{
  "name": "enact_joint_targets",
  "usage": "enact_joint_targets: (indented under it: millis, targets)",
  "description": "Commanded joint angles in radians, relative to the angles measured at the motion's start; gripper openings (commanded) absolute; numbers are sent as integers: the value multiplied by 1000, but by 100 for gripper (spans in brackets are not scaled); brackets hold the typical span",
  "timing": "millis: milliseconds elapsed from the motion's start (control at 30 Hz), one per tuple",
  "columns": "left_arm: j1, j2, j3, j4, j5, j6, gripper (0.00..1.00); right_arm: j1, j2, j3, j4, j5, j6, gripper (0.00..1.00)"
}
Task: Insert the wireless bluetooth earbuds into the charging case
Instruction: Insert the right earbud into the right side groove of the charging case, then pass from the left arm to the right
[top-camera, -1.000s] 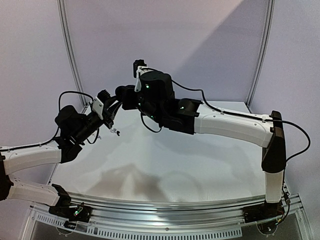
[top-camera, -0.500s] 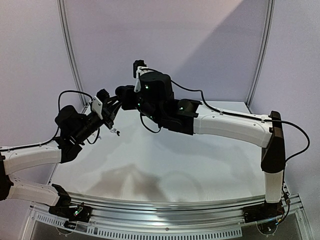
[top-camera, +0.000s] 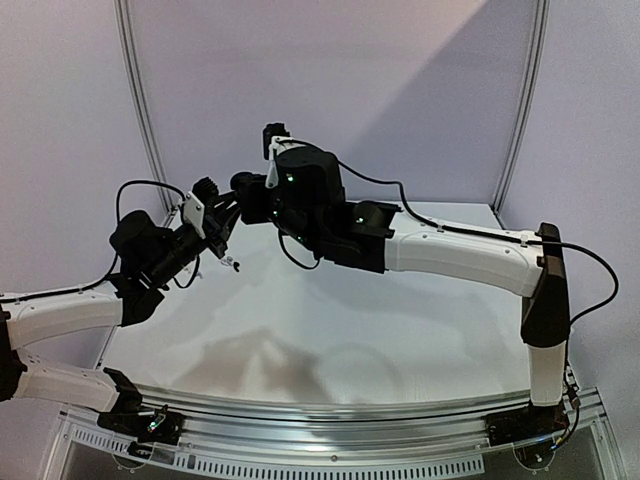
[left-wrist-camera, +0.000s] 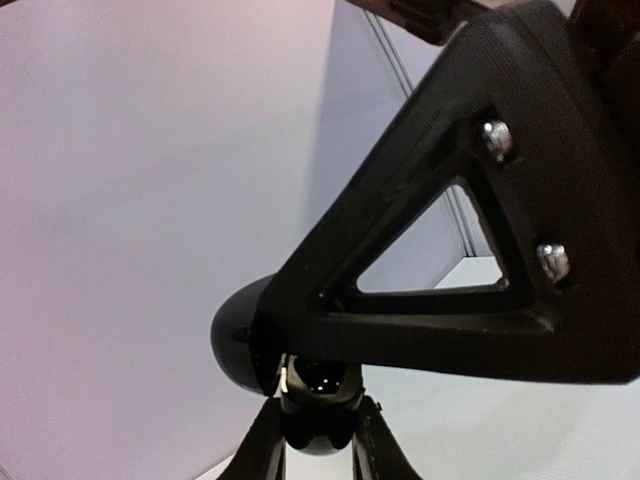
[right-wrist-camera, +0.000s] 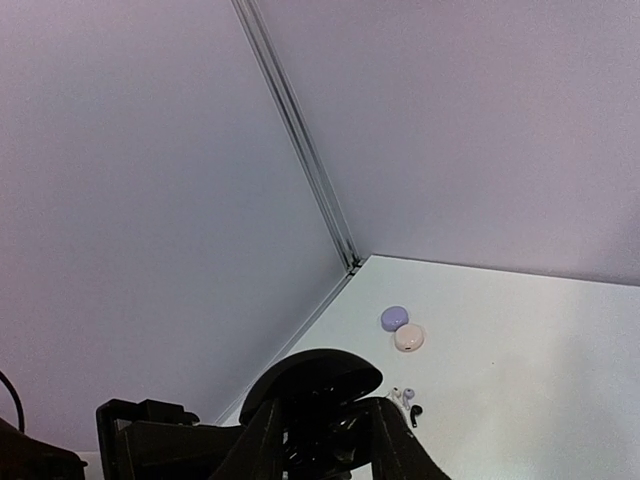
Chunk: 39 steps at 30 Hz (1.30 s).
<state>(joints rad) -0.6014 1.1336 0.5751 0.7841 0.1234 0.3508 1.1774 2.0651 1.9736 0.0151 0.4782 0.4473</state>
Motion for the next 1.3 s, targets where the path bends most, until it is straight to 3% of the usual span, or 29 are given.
enact_joint_targets:
  millis: [0,267,633,733,767,1100,1267]
  targets:
    - [-21,-26,9,49,76,-35,0,0,27,-1,-66,30,-37,32]
    - [-11,-36,18,-39,84,-110,0,0,-9,-18,-62,65,-116,44]
    - [4,-40,32,-119,105,-181,0,-9,-98,-54,-24,14,-243,71]
    - [10,-40,39,-145,106,-200,0,-37,-143,-71,6,-119,-258,97]
    - [11,-40,40,-154,107,-209,0,-49,-157,-81,18,-181,-255,99]
    - [25,-63,48,-187,182,-275,0,-152,-335,-252,41,-601,-202,99]
    - [69,-74,65,-144,468,-434,0,-227,-391,-340,35,-834,-162,98]
